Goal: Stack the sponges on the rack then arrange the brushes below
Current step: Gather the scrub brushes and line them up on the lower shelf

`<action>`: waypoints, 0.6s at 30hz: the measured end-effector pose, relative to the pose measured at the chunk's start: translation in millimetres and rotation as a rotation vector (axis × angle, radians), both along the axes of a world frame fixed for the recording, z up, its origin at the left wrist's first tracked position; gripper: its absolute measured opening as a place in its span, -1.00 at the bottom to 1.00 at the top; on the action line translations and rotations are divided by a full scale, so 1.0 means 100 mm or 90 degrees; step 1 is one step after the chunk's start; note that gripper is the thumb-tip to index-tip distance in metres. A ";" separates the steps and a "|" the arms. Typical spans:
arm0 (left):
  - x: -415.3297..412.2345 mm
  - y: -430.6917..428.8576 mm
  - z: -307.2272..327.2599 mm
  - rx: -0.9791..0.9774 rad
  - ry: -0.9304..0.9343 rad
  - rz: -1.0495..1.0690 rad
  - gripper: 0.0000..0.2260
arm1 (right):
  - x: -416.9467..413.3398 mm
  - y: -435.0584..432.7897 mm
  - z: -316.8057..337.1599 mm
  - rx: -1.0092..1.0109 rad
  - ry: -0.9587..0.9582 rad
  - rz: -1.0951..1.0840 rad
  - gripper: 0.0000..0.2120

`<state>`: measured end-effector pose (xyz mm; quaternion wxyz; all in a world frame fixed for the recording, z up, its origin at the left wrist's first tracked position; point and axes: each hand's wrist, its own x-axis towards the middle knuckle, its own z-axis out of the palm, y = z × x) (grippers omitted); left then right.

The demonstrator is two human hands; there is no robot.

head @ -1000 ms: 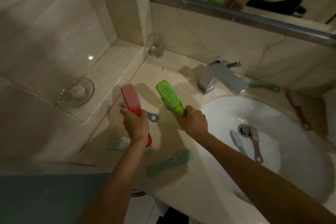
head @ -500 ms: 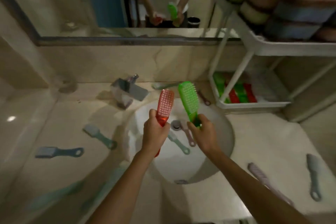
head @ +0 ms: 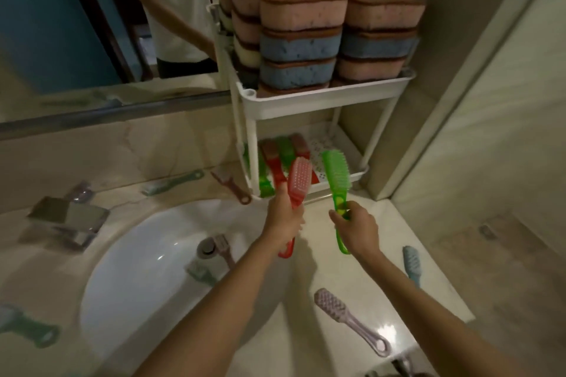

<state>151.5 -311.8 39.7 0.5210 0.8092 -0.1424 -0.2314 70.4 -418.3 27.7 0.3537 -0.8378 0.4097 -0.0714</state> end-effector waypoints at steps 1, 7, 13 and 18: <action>0.06 -0.13 0.00 -0.002 0.008 0.006 -0.61 | 0.04 -0.12 -0.01 -0.001 0.016 0.007 -0.72; 0.40 -0.65 -0.02 0.013 0.029 0.115 -0.68 | 0.46 -0.73 0.08 -0.091 0.086 0.074 -0.65; 0.77 -0.81 -0.10 0.019 0.051 0.208 -0.68 | 1.12 -1.13 0.08 -0.153 0.147 0.139 -0.61; 0.95 -0.81 -0.15 0.005 0.069 0.274 -0.76 | 1.51 -1.23 -0.12 -0.123 0.228 0.224 -0.68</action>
